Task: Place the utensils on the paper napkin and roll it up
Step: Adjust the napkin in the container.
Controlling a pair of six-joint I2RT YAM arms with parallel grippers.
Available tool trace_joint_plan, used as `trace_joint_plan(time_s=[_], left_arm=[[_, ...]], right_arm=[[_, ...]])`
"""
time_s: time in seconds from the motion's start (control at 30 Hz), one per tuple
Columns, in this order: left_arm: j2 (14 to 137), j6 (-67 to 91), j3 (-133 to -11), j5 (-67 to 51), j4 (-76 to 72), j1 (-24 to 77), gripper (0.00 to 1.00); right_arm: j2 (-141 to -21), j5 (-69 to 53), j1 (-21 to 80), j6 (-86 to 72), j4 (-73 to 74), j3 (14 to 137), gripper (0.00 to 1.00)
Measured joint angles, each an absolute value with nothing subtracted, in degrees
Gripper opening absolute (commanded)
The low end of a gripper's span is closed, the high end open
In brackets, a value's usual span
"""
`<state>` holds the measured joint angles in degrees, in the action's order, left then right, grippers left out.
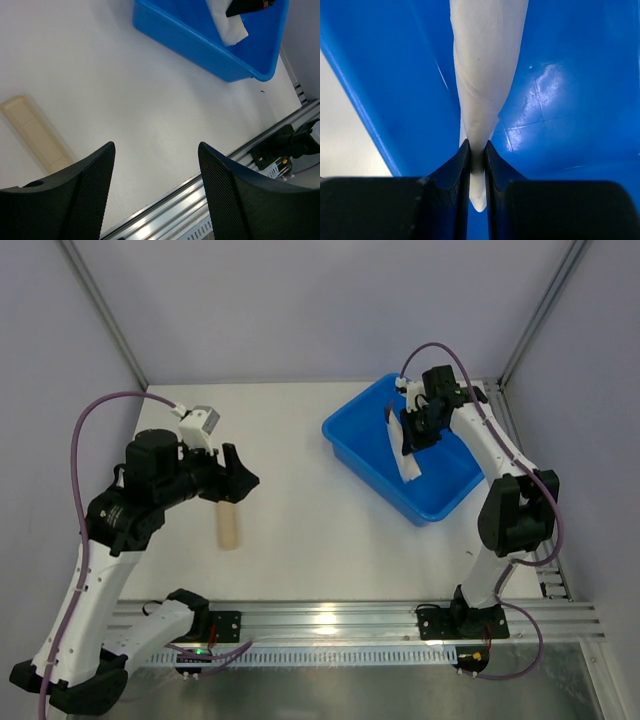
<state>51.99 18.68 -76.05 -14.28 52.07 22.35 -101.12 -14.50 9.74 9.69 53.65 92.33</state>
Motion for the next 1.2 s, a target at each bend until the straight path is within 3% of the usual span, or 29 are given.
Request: trace_joint_plan(time_s=[0.8,1.2], left_arm=[[58.4,19.0,-76.9,-15.7,56.5,20.7,0.66],[60.5,19.3,-78.8,-16.3,57.8,19.9,0.65]], right_arm=[[-111.5,-30.1,9.5,13.5,49.3,85.2,0.04],[-117.8,-35.8,9.3,13.6,49.4,87.3,0.04]])
